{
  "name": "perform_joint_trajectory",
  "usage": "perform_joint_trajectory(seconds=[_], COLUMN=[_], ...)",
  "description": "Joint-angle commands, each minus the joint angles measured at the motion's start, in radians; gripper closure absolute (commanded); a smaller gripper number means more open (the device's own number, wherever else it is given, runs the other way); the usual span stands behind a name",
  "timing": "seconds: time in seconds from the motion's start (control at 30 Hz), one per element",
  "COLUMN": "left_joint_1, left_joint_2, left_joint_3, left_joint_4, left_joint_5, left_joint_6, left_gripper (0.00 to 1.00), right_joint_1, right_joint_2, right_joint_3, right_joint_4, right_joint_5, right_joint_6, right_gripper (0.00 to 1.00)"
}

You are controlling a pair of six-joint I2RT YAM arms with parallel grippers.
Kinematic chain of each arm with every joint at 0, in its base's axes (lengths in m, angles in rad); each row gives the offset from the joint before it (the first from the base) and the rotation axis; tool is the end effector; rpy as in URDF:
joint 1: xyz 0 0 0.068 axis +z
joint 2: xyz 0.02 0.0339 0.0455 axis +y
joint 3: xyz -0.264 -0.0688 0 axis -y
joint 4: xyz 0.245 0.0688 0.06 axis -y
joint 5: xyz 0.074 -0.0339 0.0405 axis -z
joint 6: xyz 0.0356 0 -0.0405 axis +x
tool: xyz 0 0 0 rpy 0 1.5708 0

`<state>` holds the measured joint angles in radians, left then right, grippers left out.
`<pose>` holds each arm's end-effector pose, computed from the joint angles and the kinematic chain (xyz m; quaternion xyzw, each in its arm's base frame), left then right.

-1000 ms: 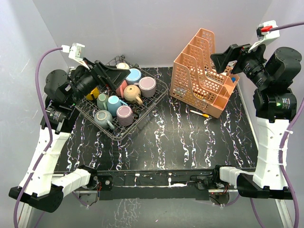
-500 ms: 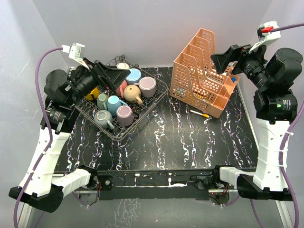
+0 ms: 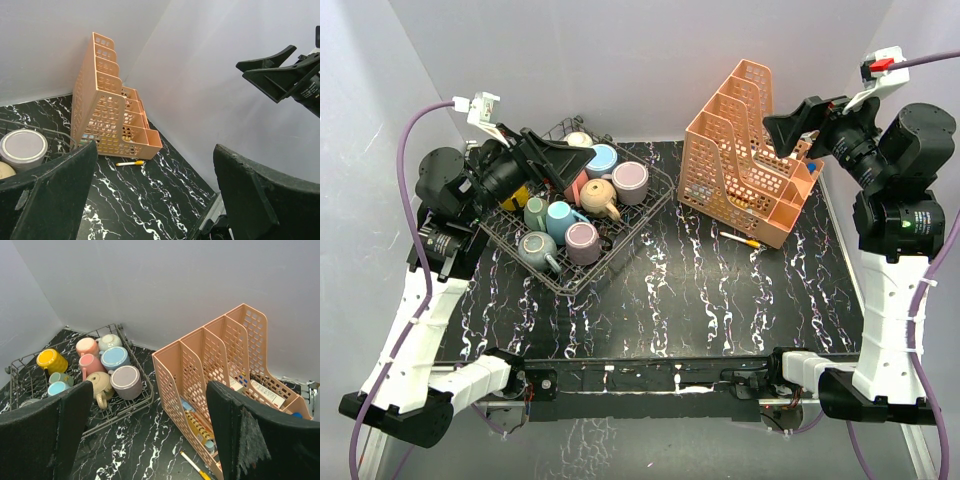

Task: Load the cups into the dish rack
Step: Reset both arms

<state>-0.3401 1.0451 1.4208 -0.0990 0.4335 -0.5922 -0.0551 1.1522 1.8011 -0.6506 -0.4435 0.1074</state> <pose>0.1795 -0.0794 0.5166 0.0962 0.6056 -0.4660 0.6378 0.1784 0.0055 0.5504 -0.0988 0.7007 0.1736 0.6849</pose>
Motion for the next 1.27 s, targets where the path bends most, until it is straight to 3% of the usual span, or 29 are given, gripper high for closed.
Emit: perform_joint_trajectory(seconds=[0.0,1.23], left_joint_1=[0.004,0.005], left_joint_2=[-0.020,-0.031], left_joint_3=[-0.011,0.026], left_joint_4=[0.050,-0.031], left_joint_5=[0.030,0.011], left_joint_6=[-0.027,0.013], left_gripper=[0.03,0.03], right_joint_1=[-0.006,-0.023], right_joint_2=[-0.026,-0.035], right_joint_3=[-0.019,-0.038], right_joint_4=[0.074,0.084], right_joint_5=[-0.022,-0.029], right_joint_6=[0.002,-0.006], right_gripper=[0.01,0.01])
